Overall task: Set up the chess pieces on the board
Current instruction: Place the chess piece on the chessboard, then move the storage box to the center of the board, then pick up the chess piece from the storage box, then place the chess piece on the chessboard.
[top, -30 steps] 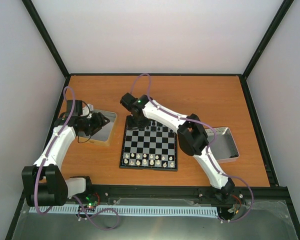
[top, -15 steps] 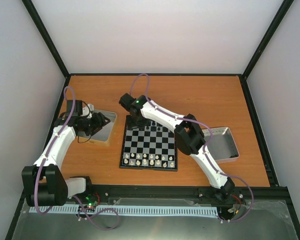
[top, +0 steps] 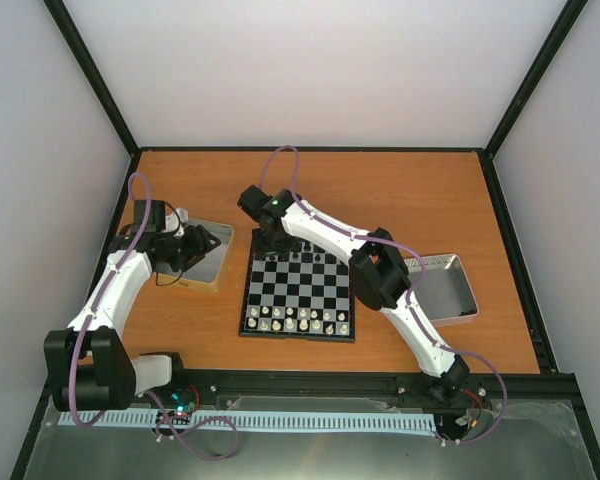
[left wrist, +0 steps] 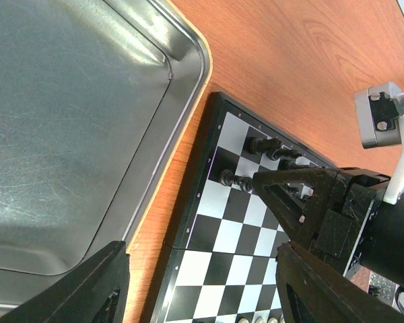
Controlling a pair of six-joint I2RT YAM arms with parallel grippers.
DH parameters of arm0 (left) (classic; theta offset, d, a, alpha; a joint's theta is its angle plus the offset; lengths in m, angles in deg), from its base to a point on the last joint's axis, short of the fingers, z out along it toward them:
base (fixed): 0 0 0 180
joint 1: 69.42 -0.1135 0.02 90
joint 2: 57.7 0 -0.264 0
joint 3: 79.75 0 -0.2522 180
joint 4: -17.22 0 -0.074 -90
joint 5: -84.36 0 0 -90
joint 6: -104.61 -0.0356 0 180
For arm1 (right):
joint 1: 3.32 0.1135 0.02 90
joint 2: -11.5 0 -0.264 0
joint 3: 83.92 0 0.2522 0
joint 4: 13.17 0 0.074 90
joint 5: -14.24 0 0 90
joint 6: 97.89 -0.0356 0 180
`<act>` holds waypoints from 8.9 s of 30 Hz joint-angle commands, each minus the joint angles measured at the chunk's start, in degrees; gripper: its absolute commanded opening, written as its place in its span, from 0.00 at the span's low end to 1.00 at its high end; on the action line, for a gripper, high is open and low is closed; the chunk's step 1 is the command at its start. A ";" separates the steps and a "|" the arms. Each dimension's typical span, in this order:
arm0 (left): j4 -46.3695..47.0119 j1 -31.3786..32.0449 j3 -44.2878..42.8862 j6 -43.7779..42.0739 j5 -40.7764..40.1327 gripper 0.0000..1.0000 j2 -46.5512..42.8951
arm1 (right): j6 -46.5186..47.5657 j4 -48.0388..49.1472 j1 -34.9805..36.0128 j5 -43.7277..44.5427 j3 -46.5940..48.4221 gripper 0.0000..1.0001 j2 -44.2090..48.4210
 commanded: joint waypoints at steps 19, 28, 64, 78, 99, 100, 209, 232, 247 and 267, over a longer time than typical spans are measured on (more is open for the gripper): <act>4.12 0.45 -7.20 -10.27 10.36 0.62 -0.16 | -7.38 -0.05 -16.91 14.84 -44.62 0.38 51.79; 8.67 2.56 -11.93 -9.30 10.33 0.61 6.14 | -8.91 -4.87 -36.40 10.35 -66.37 0.44 68.02; 4.39 2.65 -29.88 -10.48 4.23 0.60 22.97 | 10.93 19.33 -37.43 -13.44 -61.93 0.37 37.61; 5.42 2.60 -27.41 -9.82 5.59 0.60 21.71 | 8.94 12.56 -34.42 -12.77 -75.66 0.37 52.64; 5.51 2.56 -26.78 -9.81 5.70 0.60 21.70 | -3.17 -0.58 -47.49 8.76 -79.70 0.34 57.95; 5.47 2.59 -26.91 -9.87 5.72 0.60 21.72 | -2.97 -0.30 -48.07 8.54 -79.65 0.34 57.62; 2.21 -0.55 -30.92 -10.14 2.21 0.58 24.26 | -6.00 12.91 -52.06 23.85 -58.59 0.18 30.11; 3.25 -0.55 -30.23 -10.00 3.91 0.58 22.69 | 0.85 14.94 -53.01 15.47 -60.36 0.04 34.92; 8.77 5.24 -24.37 -10.66 9.69 0.60 16.19 | -19.72 16.85 -50.46 -22.23 -68.74 0.08 56.11; 4.80 7.64 -8.54 -9.73 0.39 0.60 -1.80 | -49.24 42.62 -15.10 -33.13 -50.18 0.08 38.54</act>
